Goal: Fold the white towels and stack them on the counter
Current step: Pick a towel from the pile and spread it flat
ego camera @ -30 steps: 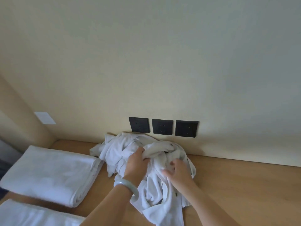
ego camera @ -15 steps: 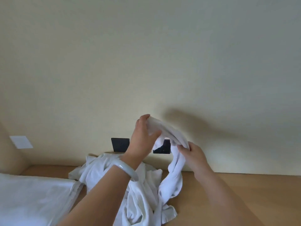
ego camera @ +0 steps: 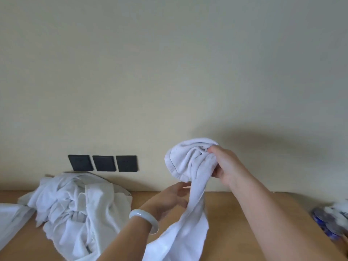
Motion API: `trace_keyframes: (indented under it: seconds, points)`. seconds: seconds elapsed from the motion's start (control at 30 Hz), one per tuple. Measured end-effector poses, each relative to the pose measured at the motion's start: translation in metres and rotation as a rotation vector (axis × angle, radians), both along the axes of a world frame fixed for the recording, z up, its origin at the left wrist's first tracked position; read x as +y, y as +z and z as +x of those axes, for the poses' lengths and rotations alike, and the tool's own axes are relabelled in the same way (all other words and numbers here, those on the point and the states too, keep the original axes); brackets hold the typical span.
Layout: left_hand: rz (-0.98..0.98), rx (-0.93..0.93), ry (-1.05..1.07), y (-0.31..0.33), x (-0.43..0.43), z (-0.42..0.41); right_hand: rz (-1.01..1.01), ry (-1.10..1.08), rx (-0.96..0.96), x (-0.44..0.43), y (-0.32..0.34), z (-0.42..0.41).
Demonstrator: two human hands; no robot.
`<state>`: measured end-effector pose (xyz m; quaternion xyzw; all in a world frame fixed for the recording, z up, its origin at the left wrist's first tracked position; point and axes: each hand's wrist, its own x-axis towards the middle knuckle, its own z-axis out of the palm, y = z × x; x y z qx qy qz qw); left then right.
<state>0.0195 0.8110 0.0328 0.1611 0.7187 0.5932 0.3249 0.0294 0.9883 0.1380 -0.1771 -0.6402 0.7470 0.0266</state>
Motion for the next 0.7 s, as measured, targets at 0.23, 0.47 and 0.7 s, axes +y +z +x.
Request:
trace_keyframes:
  seconds: [0.23, 0.47, 0.7]
  points:
    - [0.443, -0.354, 0.191, -0.009, 0.071, 0.057, -0.362, 0.174, -0.035, 0.065, -0.052, 0.036]
    - [0.521, -0.363, 0.248, -0.023, 0.095, 0.074, 0.077, 0.108, -0.276, 0.094, -0.138, 0.092]
    - [0.481, -0.35, 0.386, -0.021, 0.098, 0.071, 0.06, 0.417, -0.123, 0.078, -0.134, 0.101]
